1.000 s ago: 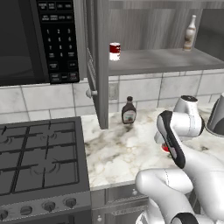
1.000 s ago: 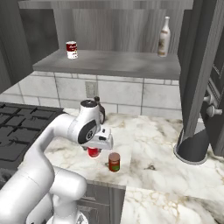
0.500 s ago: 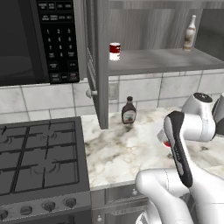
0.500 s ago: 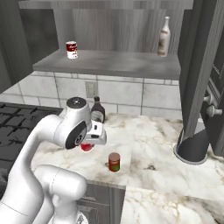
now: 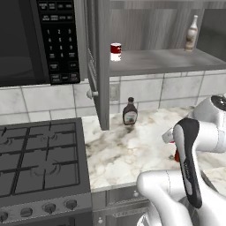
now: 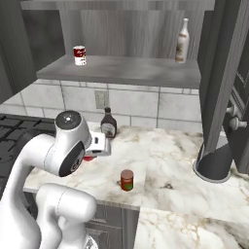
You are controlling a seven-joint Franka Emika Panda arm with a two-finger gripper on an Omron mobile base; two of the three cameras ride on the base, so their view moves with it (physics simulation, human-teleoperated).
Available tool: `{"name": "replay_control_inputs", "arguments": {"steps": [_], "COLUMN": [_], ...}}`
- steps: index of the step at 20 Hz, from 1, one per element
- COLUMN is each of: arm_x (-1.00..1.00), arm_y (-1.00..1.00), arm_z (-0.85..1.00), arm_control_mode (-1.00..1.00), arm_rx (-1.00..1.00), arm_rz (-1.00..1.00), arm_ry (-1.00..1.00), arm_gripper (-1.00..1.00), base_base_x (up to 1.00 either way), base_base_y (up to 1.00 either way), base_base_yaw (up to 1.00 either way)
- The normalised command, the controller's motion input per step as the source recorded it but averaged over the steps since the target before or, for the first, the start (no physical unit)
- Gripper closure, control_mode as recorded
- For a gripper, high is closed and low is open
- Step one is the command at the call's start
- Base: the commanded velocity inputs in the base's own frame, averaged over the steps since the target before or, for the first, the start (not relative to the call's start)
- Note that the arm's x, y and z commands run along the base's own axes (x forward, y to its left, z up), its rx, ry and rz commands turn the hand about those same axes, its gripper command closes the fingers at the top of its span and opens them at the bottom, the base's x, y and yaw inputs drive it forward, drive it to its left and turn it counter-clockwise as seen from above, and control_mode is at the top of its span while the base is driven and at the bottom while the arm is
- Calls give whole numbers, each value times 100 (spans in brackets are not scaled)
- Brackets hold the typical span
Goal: Pick the cans from the counter and place them in their designated side in the cabinet.
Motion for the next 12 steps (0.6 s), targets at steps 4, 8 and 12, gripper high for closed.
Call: {"name": "replay_control_inputs", "arguments": {"steps": [4, 8, 12], "arm_x": [-17, -39, -31], "arm_y": [0, 1, 8], "arm_z": [55, 41, 45], "arm_control_mode": [-100, -100, -100], "arm_rx": [0, 0, 0], "arm_rz": [3, 0, 2], "arm_ry": [-6, 0, -1], "arm_gripper": [100, 100, 100], "base_base_x": [0, 0, 0], "base_base_y": [0, 0, 0], "base_base_yaw": [0, 0, 0]}}
